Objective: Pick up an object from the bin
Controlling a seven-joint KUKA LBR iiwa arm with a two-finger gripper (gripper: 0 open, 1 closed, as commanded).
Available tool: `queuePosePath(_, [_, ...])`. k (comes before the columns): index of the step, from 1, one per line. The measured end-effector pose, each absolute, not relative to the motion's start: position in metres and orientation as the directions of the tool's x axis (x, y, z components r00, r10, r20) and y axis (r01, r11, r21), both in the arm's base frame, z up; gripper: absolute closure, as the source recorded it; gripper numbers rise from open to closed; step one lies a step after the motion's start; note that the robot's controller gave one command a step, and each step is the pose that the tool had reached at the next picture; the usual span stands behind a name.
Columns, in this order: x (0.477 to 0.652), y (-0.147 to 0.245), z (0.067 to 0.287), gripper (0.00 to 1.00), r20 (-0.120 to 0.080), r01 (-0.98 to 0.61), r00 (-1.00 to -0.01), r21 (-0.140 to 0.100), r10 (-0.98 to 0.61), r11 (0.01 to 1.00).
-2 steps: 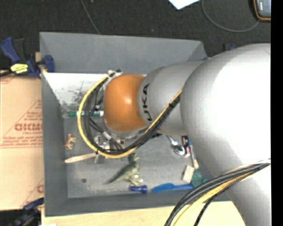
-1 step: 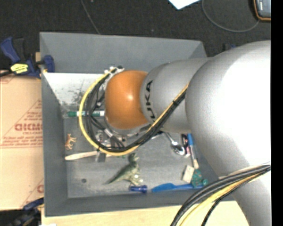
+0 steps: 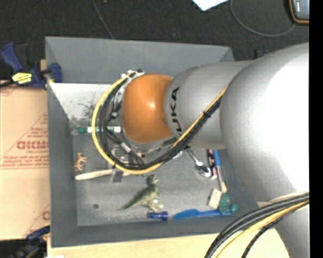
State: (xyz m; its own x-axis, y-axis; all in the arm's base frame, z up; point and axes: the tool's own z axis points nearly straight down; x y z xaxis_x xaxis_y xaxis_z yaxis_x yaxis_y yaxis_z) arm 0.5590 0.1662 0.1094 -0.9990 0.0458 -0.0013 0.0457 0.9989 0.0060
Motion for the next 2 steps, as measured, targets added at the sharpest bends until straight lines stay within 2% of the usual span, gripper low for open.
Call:
queuePosePath(1, [0.560,0.166,0.127,1.00,-0.006,0.048,-0.999,0.008,0.048,0.999])
queuePosePath(2, [0.559,0.166,0.151,1.00,-0.001,0.049,-0.999,0.007,0.049,0.999])
